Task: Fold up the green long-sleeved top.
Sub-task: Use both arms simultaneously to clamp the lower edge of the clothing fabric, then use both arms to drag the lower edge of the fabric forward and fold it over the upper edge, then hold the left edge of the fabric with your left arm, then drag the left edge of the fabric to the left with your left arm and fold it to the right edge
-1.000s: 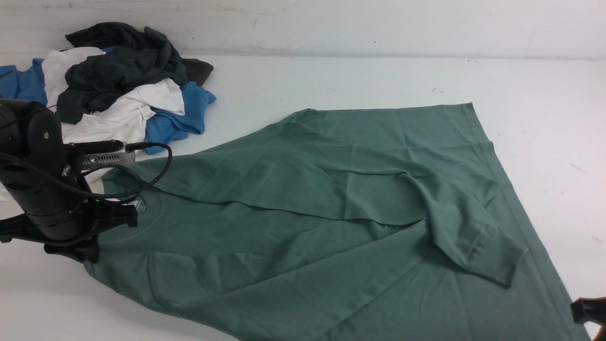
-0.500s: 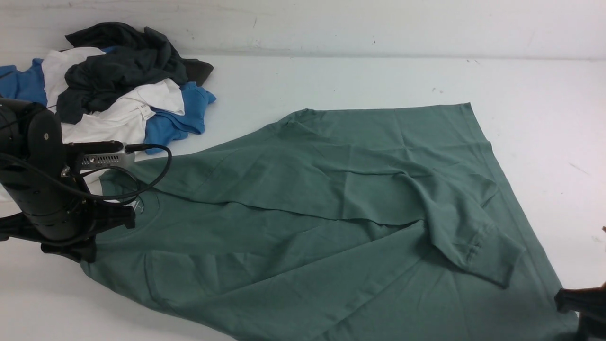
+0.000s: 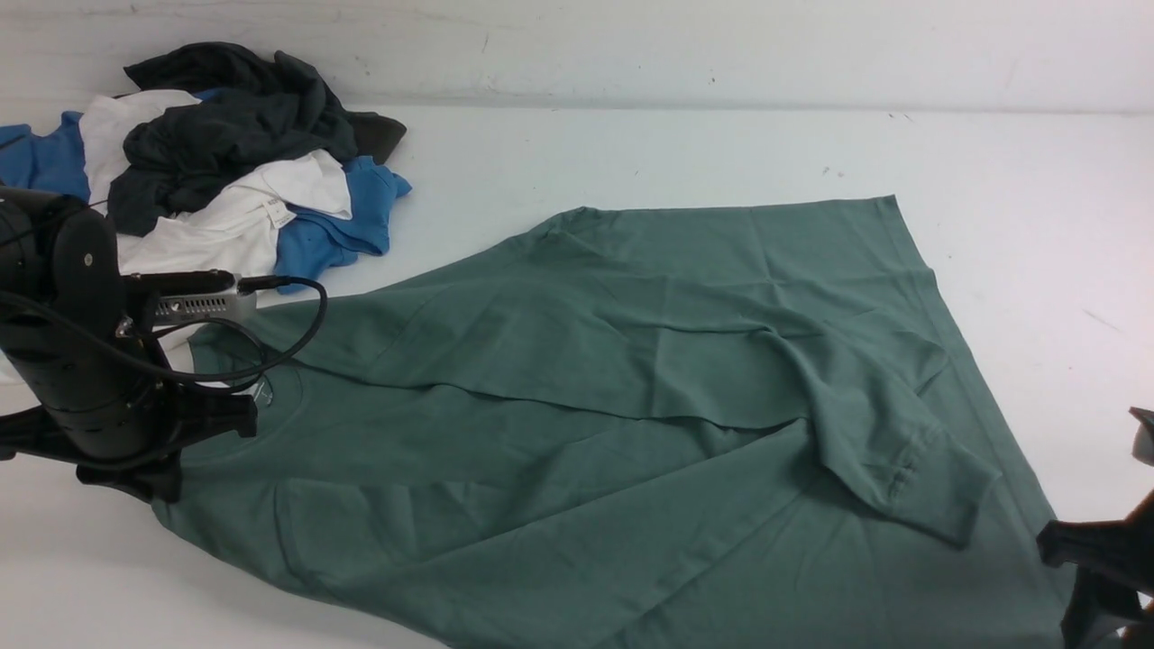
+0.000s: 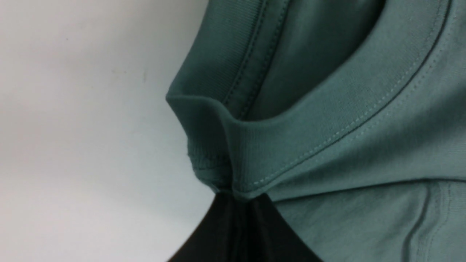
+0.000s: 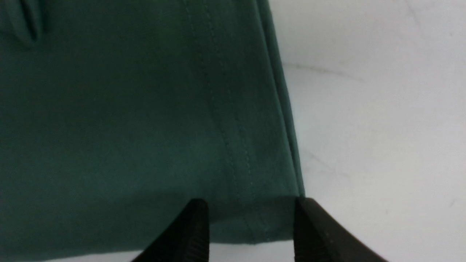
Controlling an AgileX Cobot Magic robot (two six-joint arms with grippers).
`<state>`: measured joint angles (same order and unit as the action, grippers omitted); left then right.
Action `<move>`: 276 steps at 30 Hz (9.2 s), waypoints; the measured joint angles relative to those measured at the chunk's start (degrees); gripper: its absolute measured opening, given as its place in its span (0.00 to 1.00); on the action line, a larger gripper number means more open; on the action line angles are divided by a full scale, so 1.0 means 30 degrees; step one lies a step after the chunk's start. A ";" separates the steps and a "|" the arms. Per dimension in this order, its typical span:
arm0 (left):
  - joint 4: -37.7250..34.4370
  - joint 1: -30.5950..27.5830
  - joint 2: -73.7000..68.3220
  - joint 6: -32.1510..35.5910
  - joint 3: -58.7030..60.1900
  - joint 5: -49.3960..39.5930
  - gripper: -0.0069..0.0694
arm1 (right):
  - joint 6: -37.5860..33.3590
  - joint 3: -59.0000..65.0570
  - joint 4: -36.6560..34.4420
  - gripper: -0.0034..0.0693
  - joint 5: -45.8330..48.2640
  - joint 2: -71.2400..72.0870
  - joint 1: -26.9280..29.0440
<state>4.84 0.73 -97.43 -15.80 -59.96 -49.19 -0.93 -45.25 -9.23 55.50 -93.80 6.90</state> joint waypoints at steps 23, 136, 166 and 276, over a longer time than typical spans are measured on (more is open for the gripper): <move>0.0000 0.0000 0.0000 -0.0017 0.0000 -0.0124 0.13 | -0.0062 -0.0947 0.0862 0.47 0.1115 -0.1267 -0.0015; -0.2668 -0.1509 -0.4276 0.2464 -1.2696 -0.5603 0.09 | -0.1670 -1.6517 -0.2675 0.03 0.0992 -1.0094 -0.9538; -0.3600 -0.1509 -0.4276 0.2509 -1.2696 -0.6593 0.09 | -0.2068 -2.6924 -0.0565 0.03 0.4924 -1.1026 -0.2827; -1.1383 0.5276 -0.3105 0.5004 -1.3436 -0.4075 0.17 | -0.4667 -0.7029 -0.4184 0.03 0.3367 0.1582 0.2022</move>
<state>-29.31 16.56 -106.74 -0.79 -100.27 -61.41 -14.93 -66.34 -21.78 65.60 -89.06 12.97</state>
